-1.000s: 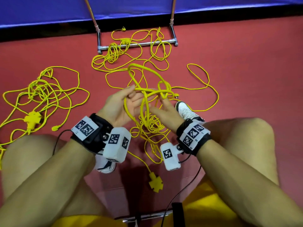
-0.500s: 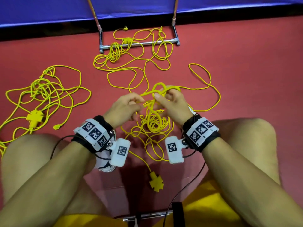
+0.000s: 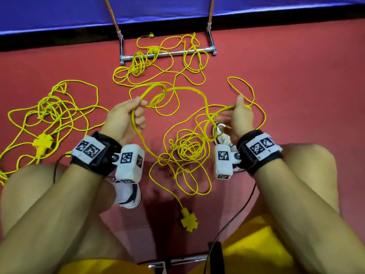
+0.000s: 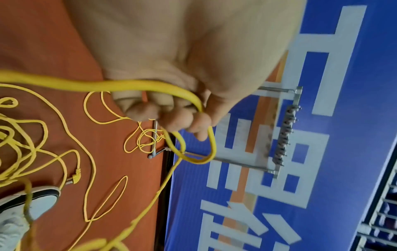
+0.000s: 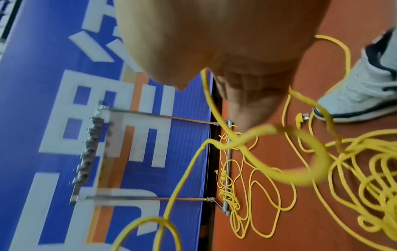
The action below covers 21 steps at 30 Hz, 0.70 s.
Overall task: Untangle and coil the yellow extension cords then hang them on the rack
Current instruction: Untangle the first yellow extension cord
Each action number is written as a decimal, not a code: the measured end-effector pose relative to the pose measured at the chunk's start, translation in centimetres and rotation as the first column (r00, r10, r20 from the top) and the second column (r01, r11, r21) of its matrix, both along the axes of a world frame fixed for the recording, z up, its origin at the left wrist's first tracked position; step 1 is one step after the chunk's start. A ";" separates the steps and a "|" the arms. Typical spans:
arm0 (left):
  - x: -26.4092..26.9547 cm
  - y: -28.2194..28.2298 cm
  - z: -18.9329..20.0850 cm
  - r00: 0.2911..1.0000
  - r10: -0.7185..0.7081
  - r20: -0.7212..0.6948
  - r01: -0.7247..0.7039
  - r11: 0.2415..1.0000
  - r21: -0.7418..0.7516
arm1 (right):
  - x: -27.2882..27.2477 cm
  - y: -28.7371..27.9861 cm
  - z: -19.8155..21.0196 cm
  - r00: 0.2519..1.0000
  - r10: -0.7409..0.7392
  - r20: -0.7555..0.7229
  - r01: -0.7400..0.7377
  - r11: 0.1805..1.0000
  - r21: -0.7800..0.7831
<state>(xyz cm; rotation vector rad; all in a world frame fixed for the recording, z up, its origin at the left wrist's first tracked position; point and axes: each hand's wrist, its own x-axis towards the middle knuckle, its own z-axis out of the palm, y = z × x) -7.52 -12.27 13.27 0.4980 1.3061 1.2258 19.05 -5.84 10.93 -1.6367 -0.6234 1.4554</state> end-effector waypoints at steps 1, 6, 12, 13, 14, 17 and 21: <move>0.3 -0.1 0.0 0.999 -0.030 0.041 0.030 1.000 0.000 | 0.0 -0.2 -0.2 0.995 0.094 0.041 -0.092 0.995 -0.050; 2.6 -0.7 -0.1 0.982 -0.185 0.019 0.183 0.980 0.083 | -1.7 -2.4 -1.1 0.761 0.558 0.330 -0.535 0.828 -0.167; 3.5 -1.3 -0.2 0.926 -0.361 -0.115 0.370 0.926 0.070 | -4.5 -3.6 1.0 0.822 0.549 -0.149 -0.554 0.832 0.006; 3.5 -1.4 -0.4 0.903 -0.402 -0.151 0.414 0.908 0.060 | -4.7 -3.6 1.2 0.795 0.555 -0.247 -0.572 0.820 0.001; 3.7 -1.6 -0.6 0.880 -0.440 -0.178 0.454 0.890 0.049 | -4.8 -3.6 1.3 0.788 0.533 -0.307 -0.557 0.831 0.013; 4.6 -2.2 -1.2 0.845 -0.474 -0.246 0.492 0.870 0.012 | -4.8 -3.3 1.3 0.858 0.370 -0.357 -0.361 0.928 0.092; 5.1 -1.9 -1.2 0.807 -0.484 -0.337 0.506 0.862 -0.026 | -4.2 -2.5 1.0 0.886 0.147 -0.439 -0.152 0.988 0.022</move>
